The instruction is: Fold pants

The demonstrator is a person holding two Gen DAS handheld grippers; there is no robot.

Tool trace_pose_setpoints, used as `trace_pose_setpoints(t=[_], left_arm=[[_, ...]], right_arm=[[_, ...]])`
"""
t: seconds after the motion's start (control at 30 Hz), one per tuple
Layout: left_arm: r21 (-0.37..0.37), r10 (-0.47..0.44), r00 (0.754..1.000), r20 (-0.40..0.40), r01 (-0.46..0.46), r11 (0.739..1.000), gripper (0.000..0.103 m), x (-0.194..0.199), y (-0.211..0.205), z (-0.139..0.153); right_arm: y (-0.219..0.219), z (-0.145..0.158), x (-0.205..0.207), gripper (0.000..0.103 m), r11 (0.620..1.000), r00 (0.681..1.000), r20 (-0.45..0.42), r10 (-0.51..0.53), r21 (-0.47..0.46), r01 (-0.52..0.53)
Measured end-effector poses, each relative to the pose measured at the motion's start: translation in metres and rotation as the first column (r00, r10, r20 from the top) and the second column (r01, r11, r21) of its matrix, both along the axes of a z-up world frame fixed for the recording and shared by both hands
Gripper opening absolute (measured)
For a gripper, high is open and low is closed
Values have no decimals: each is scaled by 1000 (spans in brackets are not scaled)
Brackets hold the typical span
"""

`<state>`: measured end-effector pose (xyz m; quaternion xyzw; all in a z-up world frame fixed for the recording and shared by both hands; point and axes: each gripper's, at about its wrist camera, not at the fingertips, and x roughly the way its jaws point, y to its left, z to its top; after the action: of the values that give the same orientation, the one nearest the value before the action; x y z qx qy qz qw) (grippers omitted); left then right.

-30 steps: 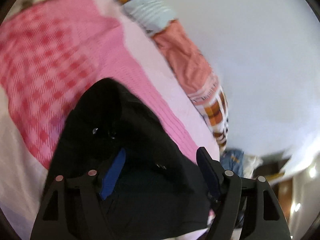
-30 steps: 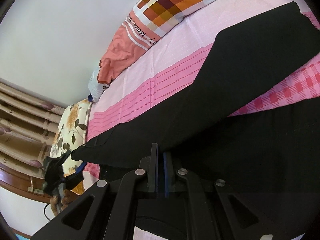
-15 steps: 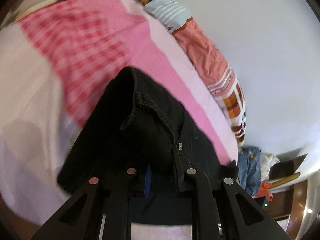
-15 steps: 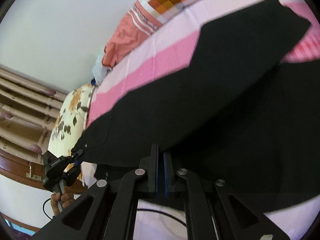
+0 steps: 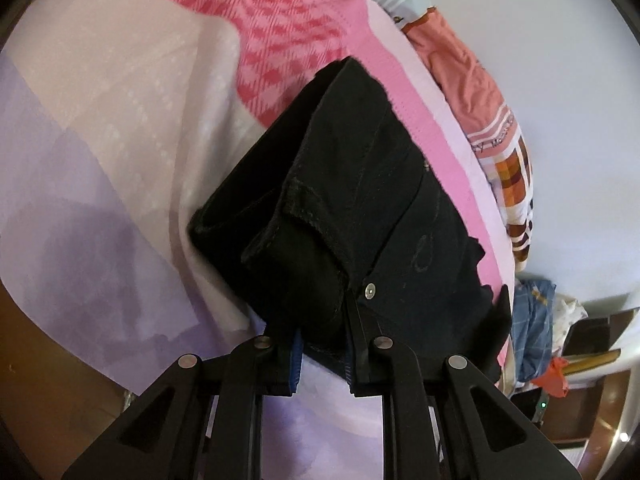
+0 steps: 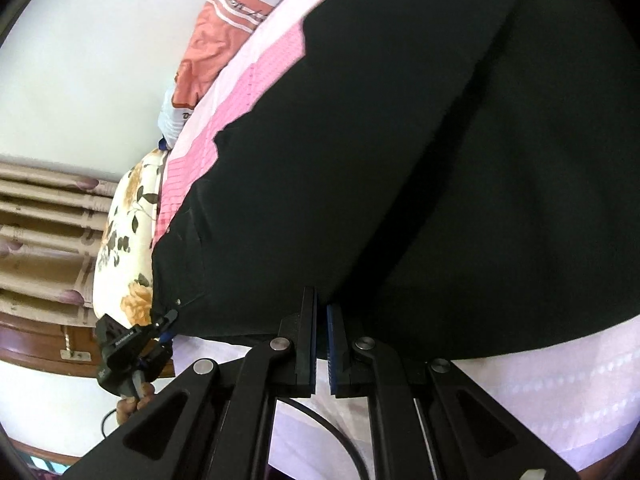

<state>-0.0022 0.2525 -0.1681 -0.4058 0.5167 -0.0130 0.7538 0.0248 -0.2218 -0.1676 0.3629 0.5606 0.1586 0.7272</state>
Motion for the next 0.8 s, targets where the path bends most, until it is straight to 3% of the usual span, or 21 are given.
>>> trace_pose_setpoints(t=[0.13, 0.2, 0.27, 0.33, 0.43, 0.57, 0.67, 0.73, 0.8], left_arm=[[47, 12, 1000, 3, -12, 999, 26, -7, -1, 11], [121, 30, 999, -23, -27, 992, 37, -13, -2, 25], [226, 77, 996, -50, -63, 972, 49, -20, -4, 41], [315, 134, 991, -24, -119, 942, 49, -30, -3, 63], [349, 160, 987, 28, -160, 924, 54, -36, -9, 87], [365, 28, 996, 79, -55, 929, 59, -15, -42, 97], [256, -103, 989, 104, 74, 964, 59, 9, -75, 84], [237, -170, 979, 111, 140, 961, 59, 20, -95, 74], [278, -243, 965, 95, 208, 938, 59, 30, -118, 66]], right_arm=[[-14, -3, 0, 8, 995, 999, 7, -43, 96, 42], [-25, 4, -1, 9, 995, 997, 38, -65, 78, 61], [-41, 14, -1, 15, 995, 992, 80, -96, 23, 94], [-63, 23, 1, 18, 988, 982, 117, -146, -22, 150], [-104, 30, 10, 21, 970, 960, 144, -241, 0, 244], [-159, 24, 27, 26, 931, 921, 139, -365, 47, 362], [-195, 23, 44, 26, 905, 893, 155, -422, 11, 426], [-214, 26, 59, 26, 900, 887, 173, -427, -17, 437], [-227, 25, 75, 26, 899, 891, 177, -417, -64, 433]])
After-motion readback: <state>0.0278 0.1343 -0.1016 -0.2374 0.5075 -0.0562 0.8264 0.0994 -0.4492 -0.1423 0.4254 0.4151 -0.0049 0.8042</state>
